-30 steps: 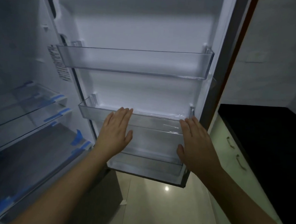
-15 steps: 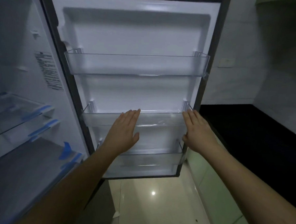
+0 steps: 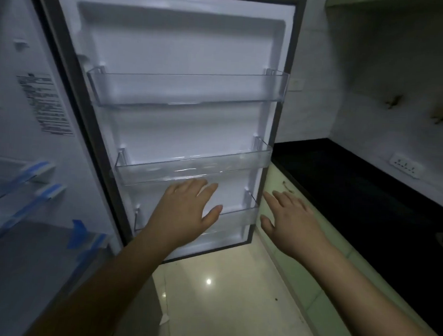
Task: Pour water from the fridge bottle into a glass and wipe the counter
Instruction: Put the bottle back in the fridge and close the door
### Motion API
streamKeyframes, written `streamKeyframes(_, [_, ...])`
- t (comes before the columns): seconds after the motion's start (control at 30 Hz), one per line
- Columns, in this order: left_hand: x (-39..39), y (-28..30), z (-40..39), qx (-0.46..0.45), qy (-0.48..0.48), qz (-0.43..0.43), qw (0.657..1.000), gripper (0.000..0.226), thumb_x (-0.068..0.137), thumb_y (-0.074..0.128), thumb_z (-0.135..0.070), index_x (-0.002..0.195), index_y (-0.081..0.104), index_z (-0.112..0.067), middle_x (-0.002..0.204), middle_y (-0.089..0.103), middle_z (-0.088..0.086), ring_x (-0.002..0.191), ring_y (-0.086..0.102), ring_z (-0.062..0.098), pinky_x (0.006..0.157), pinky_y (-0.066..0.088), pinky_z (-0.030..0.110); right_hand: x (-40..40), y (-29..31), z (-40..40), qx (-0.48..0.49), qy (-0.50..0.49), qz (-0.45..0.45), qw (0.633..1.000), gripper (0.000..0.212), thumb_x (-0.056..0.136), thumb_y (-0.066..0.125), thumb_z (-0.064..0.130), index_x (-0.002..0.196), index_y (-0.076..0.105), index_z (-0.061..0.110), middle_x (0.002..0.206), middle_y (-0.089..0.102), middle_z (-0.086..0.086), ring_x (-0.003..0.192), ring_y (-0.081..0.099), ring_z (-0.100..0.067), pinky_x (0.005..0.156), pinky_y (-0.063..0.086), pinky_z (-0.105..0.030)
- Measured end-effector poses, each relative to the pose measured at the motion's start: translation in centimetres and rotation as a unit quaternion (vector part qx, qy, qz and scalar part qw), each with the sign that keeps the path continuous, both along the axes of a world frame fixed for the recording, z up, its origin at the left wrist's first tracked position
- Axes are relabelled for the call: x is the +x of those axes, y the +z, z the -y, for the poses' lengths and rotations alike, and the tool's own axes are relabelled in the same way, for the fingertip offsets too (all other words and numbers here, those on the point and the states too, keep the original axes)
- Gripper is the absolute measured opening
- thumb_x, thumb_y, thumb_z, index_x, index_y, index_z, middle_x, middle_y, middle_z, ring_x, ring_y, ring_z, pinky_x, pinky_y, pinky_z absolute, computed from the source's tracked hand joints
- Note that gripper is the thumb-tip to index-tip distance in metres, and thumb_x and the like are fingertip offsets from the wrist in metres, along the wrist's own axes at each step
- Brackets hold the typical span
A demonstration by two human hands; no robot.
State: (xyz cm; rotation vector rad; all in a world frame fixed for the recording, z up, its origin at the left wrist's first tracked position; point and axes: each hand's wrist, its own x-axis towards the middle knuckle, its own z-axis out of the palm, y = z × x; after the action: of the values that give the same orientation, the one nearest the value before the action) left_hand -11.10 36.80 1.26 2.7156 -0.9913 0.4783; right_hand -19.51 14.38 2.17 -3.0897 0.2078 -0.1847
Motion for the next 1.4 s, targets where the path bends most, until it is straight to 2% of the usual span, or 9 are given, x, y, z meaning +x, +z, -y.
streamKeyframes(0.1, [-1.9,-0.6,1.7,-0.009,-0.035,-0.029,0.999,0.071,0.093,0.013,-0.06,0.146,0.043,-0.024,0.144,0.051,0.002,0.131,0.048,0.023,0.11,0.033,0.043,-3.2,0.4,0.0,-0.015,-0.028,0.007,0.999,0.056,0.101,0.03,0.041,0.154,0.018,0.026,0.16,0.022,0.002,0.147,0.016,-0.017,0.118,0.007,-0.035])
streamKeyframes(0.3, [-6.6,-1.2,5.6,0.012,-0.115,-0.036,0.993,0.067,0.093,0.019,-0.059,0.143,0.048,-0.025,0.138,0.056,-0.001,0.13,0.048,0.019,0.113,0.028,0.045,-9.9,0.0,1.3,-0.047,-0.105,0.008,0.993,0.058,0.098,0.02,0.045,0.153,0.023,0.025,0.16,0.024,0.0,0.148,0.016,-0.019,0.119,0.005,-0.037])
streamKeyframes(0.4, [-8.9,-1.7,7.6,0.048,-0.15,-0.026,0.987,0.066,0.094,0.019,-0.059,0.143,0.048,-0.025,0.139,0.056,-0.001,0.133,0.046,0.019,0.114,0.026,0.047,-13.1,-0.7,2.0,-0.076,-0.156,0.012,0.985,0.068,0.09,0.011,0.047,0.146,0.04,0.021,0.152,0.041,-0.006,0.143,0.032,-0.024,0.118,0.018,-0.043])
streamKeyframes(0.47, [-10.3,-1.9,9.1,0.073,-0.17,-0.026,0.982,0.069,0.094,0.015,-0.06,0.146,0.044,-0.026,0.146,0.05,-0.001,0.138,0.04,0.019,0.117,0.022,0.047,-15.3,-1.4,2.6,-0.083,-0.19,0.013,0.978,0.063,0.091,0.02,0.044,0.137,0.054,0.018,0.141,0.054,-0.008,0.134,0.046,-0.026,0.113,0.03,-0.046])
streamKeyframes(0.53, [-12.1,-2.0,10.7,0.083,-0.195,-0.013,0.977,0.066,0.095,0.019,-0.059,0.144,0.048,-0.024,0.144,0.052,0.001,0.137,0.044,0.021,0.114,0.028,0.049,-17.8,-2.1,3.2,-0.075,-0.219,0.011,0.973,0.058,0.09,0.028,0.042,0.13,0.061,0.015,0.132,0.061,-0.009,0.127,0.053,-0.027,0.108,0.038,-0.047])
streamKeyframes(0.6, [-14.0,-2.2,12.2,0.084,-0.224,0.001,0.971,0.063,0.096,0.025,-0.056,0.141,0.052,-0.022,0.142,0.055,0.002,0.134,0.047,0.023,0.11,0.034,0.051,-20.2,-2.7,3.9,-0.077,-0.24,0.011,0.968,0.057,0.09,0.029,0.041,0.128,0.062,0.014,0.132,0.061,-0.01,0.127,0.053,-0.028,0.107,0.04,-0.048])
streamKeyframes(0.87, [-22.8,-3.6,18.5,0.108,-0.302,-0.003,0.947,0.062,0.095,0.026,-0.054,0.142,0.051,-0.021,0.14,0.056,0.004,0.134,0.047,0.026,0.108,0.036,0.051,-31.1,-4.7,6.5,-0.072,-0.32,0.021,0.945,0.057,0.091,0.03,0.041,0.129,0.061,0.013,0.136,0.057,-0.011,0.133,0.047,-0.029,0.111,0.028,-0.046])
streamKeyframes(1.17, [-36.7,-4.2,23.2,0.13,-0.396,0.027,0.909,0.061,0.094,0.03,-0.053,0.138,0.055,-0.019,0.142,0.054,0.004,0.135,0.047,0.025,0.108,0.037,0.052,-47.4,-5.8,7.9,-0.063,-0.422,0.034,0.904,0.056,0.089,0.031,0.04,0.126,0.063,0.013,0.135,0.058,-0.012,0.132,0.046,-0.033,0.11,0.023,-0.046])
streamKeyframes(1.4, [-46.6,-5.6,26.4,0.156,-0.456,0.025,0.876,0.062,0.093,0.029,-0.054,0.137,0.056,-0.021,0.142,0.055,0.004,0.134,0.048,0.024,0.107,0.037,0.052,-58.5,-6.8,8.0,-0.046,-0.5,0.037,0.864,0.055,0.088,0.033,0.038,0.124,0.065,0.013,0.132,0.06,-0.012,0.129,0.05,-0.034,0.108,0.032,-0.048])
